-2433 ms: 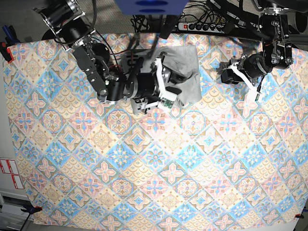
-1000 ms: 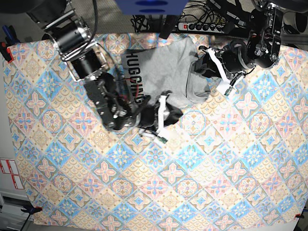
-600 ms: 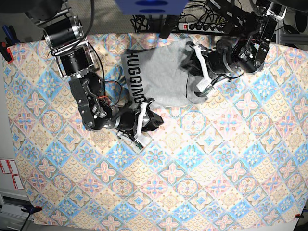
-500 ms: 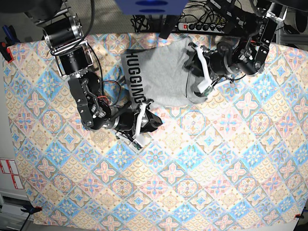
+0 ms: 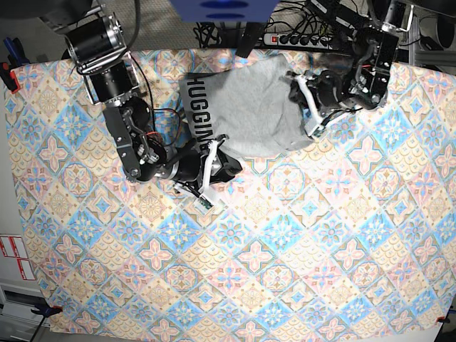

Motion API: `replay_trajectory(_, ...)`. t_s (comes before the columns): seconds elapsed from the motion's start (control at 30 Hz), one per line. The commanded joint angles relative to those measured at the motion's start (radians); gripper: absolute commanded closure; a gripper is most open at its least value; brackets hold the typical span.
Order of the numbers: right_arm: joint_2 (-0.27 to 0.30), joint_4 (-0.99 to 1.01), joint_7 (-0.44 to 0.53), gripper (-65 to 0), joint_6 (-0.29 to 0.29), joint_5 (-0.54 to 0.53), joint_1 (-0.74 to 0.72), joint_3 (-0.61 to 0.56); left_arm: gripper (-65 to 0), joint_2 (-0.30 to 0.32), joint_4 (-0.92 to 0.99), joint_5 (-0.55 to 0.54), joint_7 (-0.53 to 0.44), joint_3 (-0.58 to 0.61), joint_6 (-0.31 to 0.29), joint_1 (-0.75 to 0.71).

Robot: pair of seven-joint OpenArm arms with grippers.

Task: Fold the T-shirt properly
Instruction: 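Grasp the folded bundle with both grippers from opposite sides, then fold the bundle over once more with both grippers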

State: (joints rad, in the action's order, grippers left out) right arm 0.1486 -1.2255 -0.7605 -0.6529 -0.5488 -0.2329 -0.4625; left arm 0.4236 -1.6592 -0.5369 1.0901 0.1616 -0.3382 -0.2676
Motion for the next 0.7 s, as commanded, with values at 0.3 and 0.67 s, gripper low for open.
replay_trajectory(0.3, -0.004, -0.010, 0.022, -13.4, -0.006, -0.004, -0.032, -0.032, -13.9, 0.022, -0.325, -0.081, -0.005, 0.017, -0.017, -0.083)
replay_trajectory(0.67, -0.005, -0.009, 0.020, -4.7, -0.008, 0.413, -0.027, -0.117, -0.8, 0.022, -0.118, -0.110, -0.008, 0.286, -0.015, 0.058)
